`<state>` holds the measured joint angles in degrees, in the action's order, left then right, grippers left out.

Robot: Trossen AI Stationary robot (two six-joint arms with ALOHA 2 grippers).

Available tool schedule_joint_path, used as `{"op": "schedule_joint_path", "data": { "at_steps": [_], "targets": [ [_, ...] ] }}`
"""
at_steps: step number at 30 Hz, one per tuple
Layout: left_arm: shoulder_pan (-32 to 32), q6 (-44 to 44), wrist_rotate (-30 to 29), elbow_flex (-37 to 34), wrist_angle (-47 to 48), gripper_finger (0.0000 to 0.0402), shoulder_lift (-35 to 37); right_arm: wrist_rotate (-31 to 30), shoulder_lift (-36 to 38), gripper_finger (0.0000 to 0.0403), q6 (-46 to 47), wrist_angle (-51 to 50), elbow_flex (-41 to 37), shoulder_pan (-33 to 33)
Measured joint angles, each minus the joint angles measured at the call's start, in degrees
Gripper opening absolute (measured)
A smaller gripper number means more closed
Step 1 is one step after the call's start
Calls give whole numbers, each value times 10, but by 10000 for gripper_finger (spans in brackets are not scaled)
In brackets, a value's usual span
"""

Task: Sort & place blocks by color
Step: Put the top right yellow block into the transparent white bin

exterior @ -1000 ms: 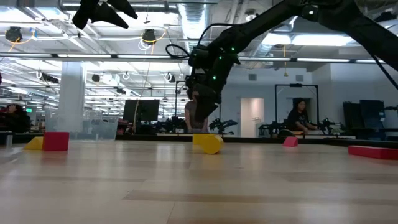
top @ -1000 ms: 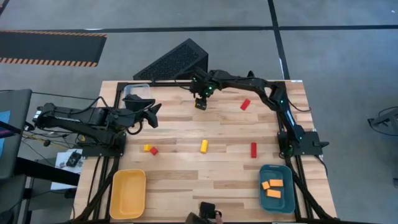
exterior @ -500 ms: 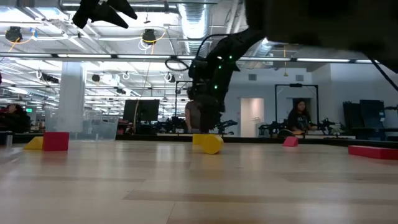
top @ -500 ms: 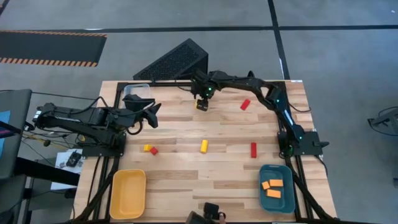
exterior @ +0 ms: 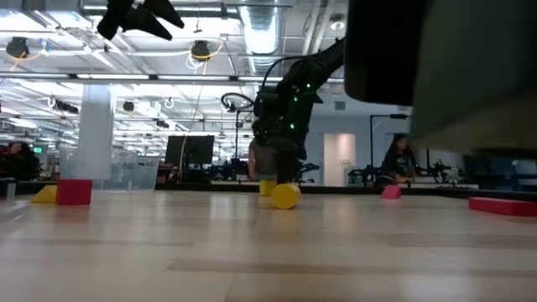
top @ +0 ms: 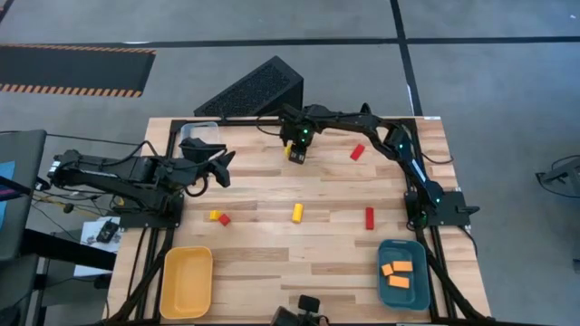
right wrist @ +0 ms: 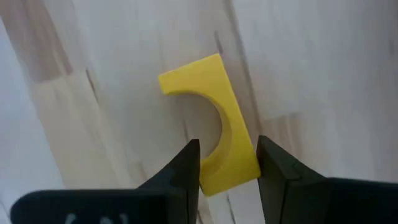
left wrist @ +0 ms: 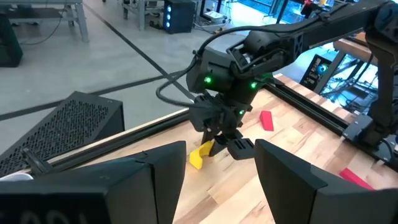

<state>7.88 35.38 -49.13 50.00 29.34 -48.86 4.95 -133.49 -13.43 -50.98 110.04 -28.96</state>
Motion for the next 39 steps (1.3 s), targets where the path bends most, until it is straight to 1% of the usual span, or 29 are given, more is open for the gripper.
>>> {"op": "schedule_joint_path", "data": {
  "at_steps": [6, 8, 12, 20, 24, 28, 34, 36, 38, 39],
  "targets": [
    [0, 2, 0, 0, 0, 183, 2, -2, 0, 116, 6, -2, 0, 1],
    [0, 6, -2, 0, 0, 183, 11, -2, 0, 116, 17, -24, 11, 3],
    [0, 8, -2, 0, 5, 183, 36, 2, 0, 116, 19, -49, 61, 4],
    [1, 40, 4, 0, 30, 183, 92, 57, 0, 116, 65, -41, 179, 25],
    [9, 47, 3, 0, 49, 183, 113, 92, 0, 116, 109, 1, 214, 46],
    [14, 45, 2, 0, 56, 183, 125, 116, 0, 116, 151, 83, 219, 77],
    [14, 43, 4, 0, 78, 183, 141, 117, -1, 116, 194, 189, 219, 117],
    [14, 37, 7, 0, 78, 183, 145, 119, -15, 116, 213, 232, 221, 123],
    [14, 29, 9, 0, 78, 183, 149, 129, -22, 116, 238, 229, 219, 125],
    [14, 28, 9, 0, 78, 183, 149, 133, -33, 116, 244, 246, 219, 126]
  ]
}}
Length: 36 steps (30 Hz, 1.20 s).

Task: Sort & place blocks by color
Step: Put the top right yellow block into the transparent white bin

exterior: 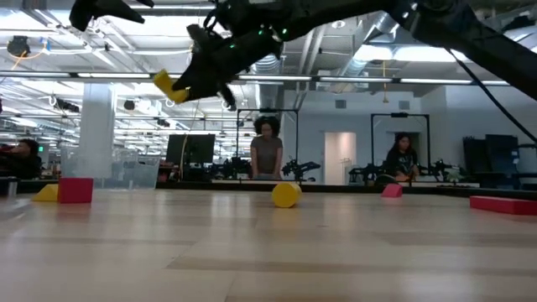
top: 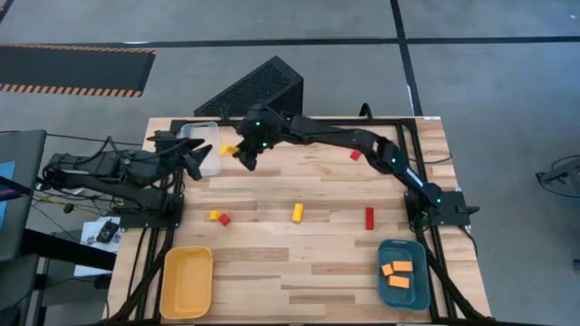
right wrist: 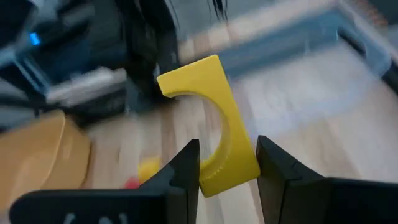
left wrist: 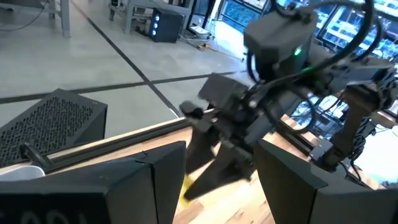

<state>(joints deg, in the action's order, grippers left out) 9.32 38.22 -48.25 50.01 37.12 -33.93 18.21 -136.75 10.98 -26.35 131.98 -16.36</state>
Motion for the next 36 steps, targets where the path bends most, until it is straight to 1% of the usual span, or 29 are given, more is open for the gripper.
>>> {"op": "schedule_joint_path", "data": {
  "at_steps": [1, 3, 4, 7, 9, 11, 13, 17, 23, 28, 30, 34, 36],
  "targets": [
    [0, 0, 0, 0, 0, 183, 1, 0, -9, 116, 6, 23, 2, 3],
    [0, -3, 3, 0, 0, 183, 5, 1, -19, 116, 23, 23, 0, 5],
    [0, -3, 10, 0, 0, 183, 6, 1, -28, 116, 29, 41, 3, 5],
    [0, -4, 16, 0, -1, 183, 8, 3, -60, 116, 47, 46, 30, 5],
    [0, -5, 21, 0, 4, 183, 10, 11, -70, 116, 67, 89, 23, 5],
    [0, -2, 24, 0, 15, 183, 11, 13, -77, 116, 81, 93, 28, 5],
    [0, 5, 24, 0, 23, 183, 11, 14, -85, 116, 81, 121, 31, 5],
    [0, 27, 31, 0, 46, 183, 11, 14, -89, 116, 81, 117, 29, 5],
    [0, 60, 38, 0, 119, 183, 9, 22, -83, 116, 46, 120, 30, 13],
    [0, 87, 84, 0, 173, 183, 9, 51, -67, 116, 31, 121, 30, 21],
    [0, 89, 100, 0, 191, 183, 9, 55, -63, 116, 9, 126, 31, 26],
    [0, 89, 101, 0, 216, 184, 9, 56, -53, 116, -40, 123, 30, 36],
    [0, 64, 101, 0, 217, 192, 9, 57, -51, 116, -50, 126, 31, 40]
  ]
}}
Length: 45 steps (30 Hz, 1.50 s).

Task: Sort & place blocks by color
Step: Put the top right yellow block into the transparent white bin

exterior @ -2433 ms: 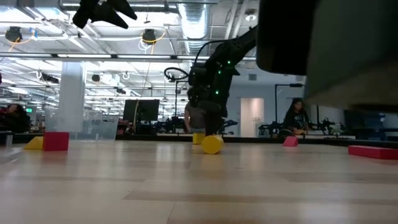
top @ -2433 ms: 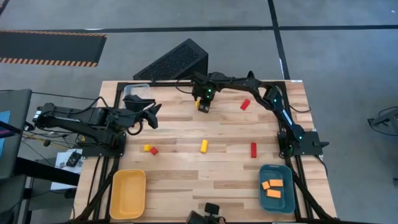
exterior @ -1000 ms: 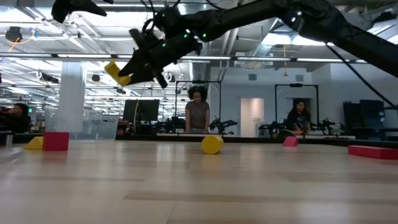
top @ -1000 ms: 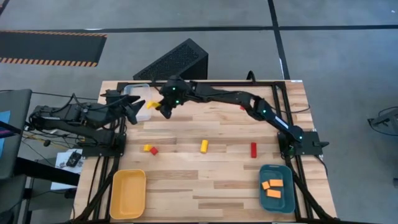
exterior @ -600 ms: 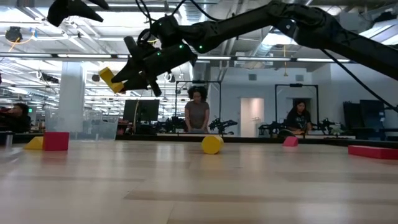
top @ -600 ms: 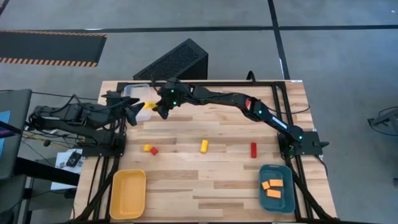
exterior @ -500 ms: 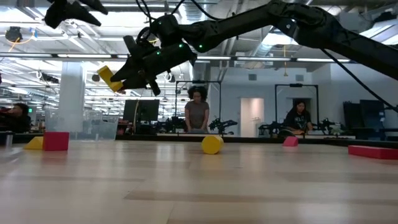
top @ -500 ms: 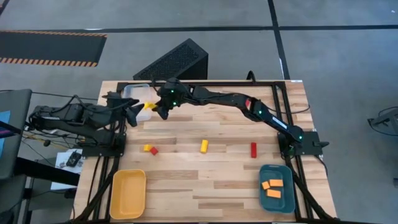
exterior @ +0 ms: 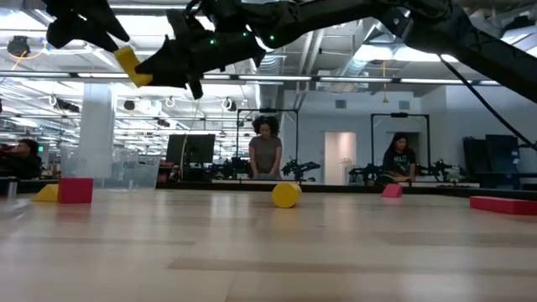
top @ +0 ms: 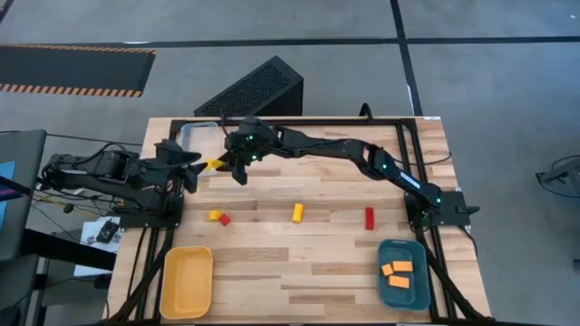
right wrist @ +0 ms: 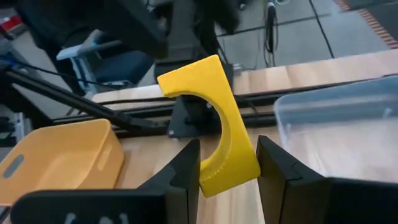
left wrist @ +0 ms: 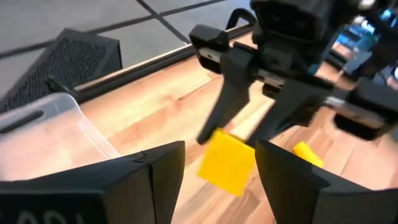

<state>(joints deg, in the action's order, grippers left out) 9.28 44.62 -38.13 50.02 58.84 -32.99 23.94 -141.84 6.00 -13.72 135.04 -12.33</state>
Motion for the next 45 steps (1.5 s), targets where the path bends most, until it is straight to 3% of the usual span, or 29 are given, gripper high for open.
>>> {"op": "schedule_joint_path", "data": {
  "at_steps": [10, 15, 20, 30, 35, 39, 45],
  "targets": [
    [0, -144, 35, 0, 3, 304, -31, 2, -1, 116, -15, -2, 0, 7],
    [0, -166, 30, 0, 3, 322, -55, 2, -1, 116, -15, 1, 0, 7],
    [0, -163, 20, 0, 12, 280, -69, 2, -1, 122, -15, 1, 0, 6],
    [0, -139, 26, 0, 18, 102, -59, 6, -1, 121, -15, 3, 0, 6],
    [0, -137, 30, 0, 16, 101, -59, 19, -2, 136, -11, 3, 0, 5],
    [0, -121, 8, 0, 14, 118, -59, 0, -2, 174, 0, -1, 0, 0],
    [-28, -70, -60, 0, 39, 112, -58, -57, 21, 230, 49, -121, -2, -24]
  ]
}}
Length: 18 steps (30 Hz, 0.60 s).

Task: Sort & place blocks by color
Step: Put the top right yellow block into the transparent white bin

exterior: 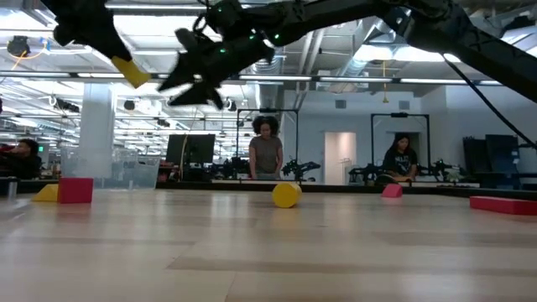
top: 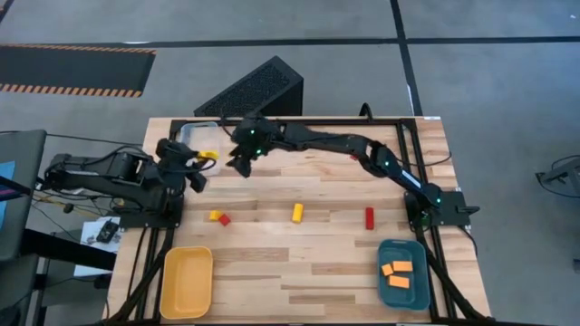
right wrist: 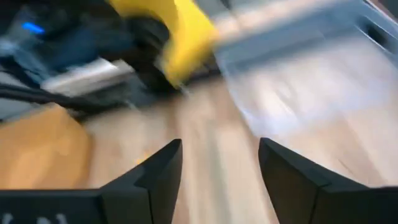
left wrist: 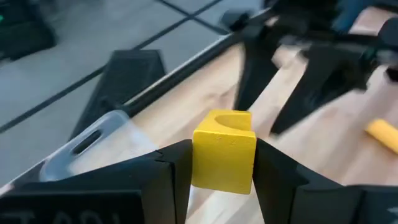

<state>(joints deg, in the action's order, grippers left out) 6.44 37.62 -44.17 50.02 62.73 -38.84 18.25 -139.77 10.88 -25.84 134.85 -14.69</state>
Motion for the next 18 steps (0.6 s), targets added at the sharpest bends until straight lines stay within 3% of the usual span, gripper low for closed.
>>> {"op": "schedule_joint_path", "data": {
  "at_steps": [4, 8, 13, 18],
  "targets": [
    [-51, 43, -14, 0, 40, 104, 0, -58, 40, 236, -39, -91, 1, -10],
    [-123, 52, -4, -18, 35, 111, -6, -63, 85, 226, -71, -149, 1, -17],
    [-233, 44, 67, -86, -16, 112, -13, -61, 157, 210, -121, -205, -30, -32],
    [-351, 7, 137, -138, -88, 111, -31, -50, 230, 200, -127, -207, -119, -56]
  ]
}}
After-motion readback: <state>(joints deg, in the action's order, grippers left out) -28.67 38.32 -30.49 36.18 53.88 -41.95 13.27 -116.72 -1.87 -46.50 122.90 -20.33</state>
